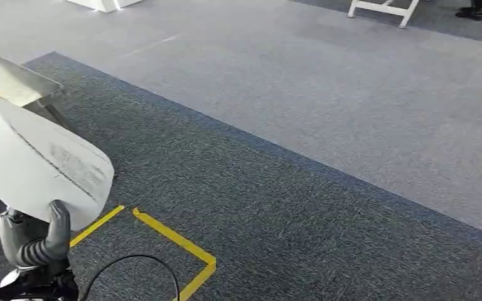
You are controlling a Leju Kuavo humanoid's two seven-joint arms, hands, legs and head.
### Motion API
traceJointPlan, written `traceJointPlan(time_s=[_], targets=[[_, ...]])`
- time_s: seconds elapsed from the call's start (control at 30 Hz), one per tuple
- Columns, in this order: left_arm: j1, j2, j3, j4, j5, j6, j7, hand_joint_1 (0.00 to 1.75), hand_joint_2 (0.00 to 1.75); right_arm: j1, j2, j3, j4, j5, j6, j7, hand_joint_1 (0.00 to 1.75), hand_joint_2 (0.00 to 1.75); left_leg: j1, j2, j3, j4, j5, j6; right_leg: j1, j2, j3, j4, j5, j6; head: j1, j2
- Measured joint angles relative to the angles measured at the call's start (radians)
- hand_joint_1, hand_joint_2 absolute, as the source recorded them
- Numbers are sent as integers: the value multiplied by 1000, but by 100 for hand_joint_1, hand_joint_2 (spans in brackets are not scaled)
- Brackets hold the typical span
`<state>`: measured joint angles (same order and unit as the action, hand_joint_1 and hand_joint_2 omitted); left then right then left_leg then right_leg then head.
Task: Take the parts from the cabinet and place them on the table.
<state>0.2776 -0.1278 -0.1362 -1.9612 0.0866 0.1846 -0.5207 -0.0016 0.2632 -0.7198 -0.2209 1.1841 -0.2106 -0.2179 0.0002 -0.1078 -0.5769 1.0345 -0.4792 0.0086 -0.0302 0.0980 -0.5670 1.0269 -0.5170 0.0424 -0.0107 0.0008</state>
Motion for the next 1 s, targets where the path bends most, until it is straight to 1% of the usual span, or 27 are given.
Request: traceJointPlan(time_s=[0.1, 0.13, 0.17, 0.2, 0.23, 0.27, 0.3, 0.33, 0.37, 0.4, 0.43, 0.47, 0.5, 0.53, 0.57, 0.63, 0.67, 0.7, 0.73, 0.77, 0.8, 0.83, 0.87, 0.9, 0.93, 0.97, 1.0], targets=[[10, 0, 4, 0, 3, 4, 0, 175, 175, 0, -2, 0, 0, 5, -6, -6, 0, 0, 11, -32, -8, -8, 10, -17, 11, -32, 6, 10, 0, -20, 0, 0], [13, 0, 7, 0, 3, 5, 0, 175, 175, -1, -2, 0, 0, 5, -6, -7, 0, 0, 10, -40, -10, -5, 7, -20, 2, -46, 11, 2, 3, -27, -1, 0], [15, 0, 8, 0, 3, 5, 0, 175, 175, -1, -2, 0, 0, 6, -7, -7, 0, 0, 4, 18, -14, 11, -4, -25, 3, -59, 16, 0, 3, -32, -4, 0], [11, 0, 8, -1, 3, 5, -1, 175, 175, 0, -2, 0, 0, 7, -7, -8, 0, 0, 4, 59, -36, 59, -32, -30, 5, -74, 19, 0, -1, -38, -14, 0], [10, 0, 9, -1, 3, 5, -1, 175, 175, 3, -2, 0, 0, 7, -7, -8, 0, 0, 6, 80, -71, 132, -68, -34, 8, -91, 22, 0, -3, -42, -13, 0], [11, 0, 9, -1, 3, 3, 0, 175, 175, 5, -3, 0, 0, 4, -7, -8, 0, 0, 8, 90, -111, 212, -100, -37, 9, -109, 24, 0, -6, -45, -13, 0], [12, 1, 9, -1, 3, -3, 3, 175, 175, 5, -6, 0, 0, -1, -2, -5, 0, 0, 9, 94, -141, 270, -116, -38, 11, -123, 25, 0, -9, -46, -13, 0], [12, 1, 9, 1, 3, -5, 6, 175, 175, 3, -11, 0, 0, -5, 10, 0, 0, 0, 9, 96, -151, 287, -109, -38, 12, -136, 27, 0, -11, -46, -14, 0], [10, 2, 9, 3, 3, -6, 7, 175, 175, 1, -17, 0, 0, -5, 20, 5, 0, 0, 9, 96, -140, 261, -80, -35, 12, -150, 31, 0, -14, -45, -13, 0], [8, 2, 9, 3, 3, -6, 8, 175, 175, 0, -21, 0, 0, -3, 30, 11, 0, 0, 9, 100, -111, 197, -36, -31, 13, -163, 35, 0, -17, -44, -14, 0], [7, 2, 9, 3, 3, -5, 8, 175, 175, -1, -24, 0, 0, 0, 37, 20, 0, 0, 7, 115, -67, 109, 11, -23, 14, -175, 42, 0, -22, -43, -13, 0], [5, 2, 9, 3, 3, -3, 8, 175, 175, -2, -26, 0, 0, 3, 42, 28, 0, 0, -1, 162, -29, 28, 38, -12, 16, -183, 47, -1, -26, -40, -14, 0], [0, 2, 9, 5, 3, -3, 8, 175, 175, -2, -26, 0, 0, 5, 45, 32, 0, 0, -14, 198, -19, 12, 16, -8, 23, -194, 46, -1, -31, -32, -13, 0], [-4, 2, 10, 5, 3, -3, 9, 175, 175, -1, -26, 0, 0, 7, 44, 37, 0, 0, -15, 191, -19, 4, 16, -4, 24, -203, 49, -1, -33, -27, -16, 0], [-2, 3, 10, 5, 3, -3, 9, 175, 175, 0, -26, 0, 0, 8, 43, 38, 0, 0, -16, 180, -23, 4, 17, -1, 24, -216, 53, -4, -33, -23, -13, 0], [4, 3, 13, 5, 2, -3, 13, 175, 175, -3, -26, 0, 0, 2, 39, 33, 0, 0, -14, 151, -19, -7, 19, 9, 27, -242, 68, -13, -37, -11, -15, 0], [5, 0, 14, 5, -6, -3, 18, 175, 175, -1, -26, 0, 0, -4, 38, 27, 0, 0, -6, 142, -10, -19, 26, 14, 22, -195, 64, -3, -49, -5, -11, 0], [1, 0, 13, 5, -10, -3, 18, 175, 175, 0, -26, -1, 0, -5, 37, 23, 0, 0, -3, 132, -9, -20, 26, 19, 18, -147, 47, 33, -73, -4, -6, 0], [-3, -2, 13, 5, -15, -3, 19, 175, 175, 3, -26, -2, 0, -3, 37, 21, 0, 0, -1, 120, -11, -20, 27, 24, 18, -121, 13, 101, -106, -3, -3, 0], [-4, -2, 11, 5, -20, -3, 19, 175, 175, 5, -26, -1, 0, -1, 37, 20, 0, 0, -1, 108, -11, -20, 27, 25, 17, -109, -32, 185, -140, -1, -2, 0], [-5, -2, 10, 5, -23, -2, 19, 175, 175, 8, -26, -2, 0, 4, 38, 21, 0, 0, -1, 95, -11, -19, 26, 26, 17, -103, -76, 257, -161, 1, -3, 0], [-5, -2, 10, 6, -24, 1, 19, 175, 175, 10, -26, -2, 0, 8, 38, 23, 0, 0, -1, 82, -10, -19, 26, 26, 18, -101, -104, 294, -161, 2, -1, 0], [-5, -2, 10, 6, -26, 3, 19, 175, 175, 11, -26, -2, 0, 11, 38, 23, 0, 0, -1, 67, -8, -19, 25, 26, 18, -101, -110, 282, -134, 3, -2, 0], [-5, -2, 10, 6, -26, 6, 19, 175, 175, 11, -26, -2, 0, 15, 38, 23, 0, 0, 0, 53, -7, -18, 25, 24, 17, -100, -96, 233, -90, 3, -1, 0], [-5, -2, 10, 6, -27, 9, 19, 175, 175, 10, -26, -2, 0, 16, 37, 22, 0, 0, 1, 38, -5, -16, 23, 22, 15, -94, -65, 156, -38, 4, -2, 0], [-4, -2, 10, 6, -27, 13, 19, 175, 175, 10, -26, -2, 0, 16, 35, 19, 0, 0, 3, 25, -4, -13, 20, 17, 11, -71, -25, 60, 13, 4, -1, 0], [-4, -2, 10, 6, -27, 17, 19, 175, 175, 10, -26, -2, 1, 16, 34, 18, 0, 0, -1, 17, -7, -7, 16, 10, 5, -14, -8, 19, 7, 5, -1, 0]])
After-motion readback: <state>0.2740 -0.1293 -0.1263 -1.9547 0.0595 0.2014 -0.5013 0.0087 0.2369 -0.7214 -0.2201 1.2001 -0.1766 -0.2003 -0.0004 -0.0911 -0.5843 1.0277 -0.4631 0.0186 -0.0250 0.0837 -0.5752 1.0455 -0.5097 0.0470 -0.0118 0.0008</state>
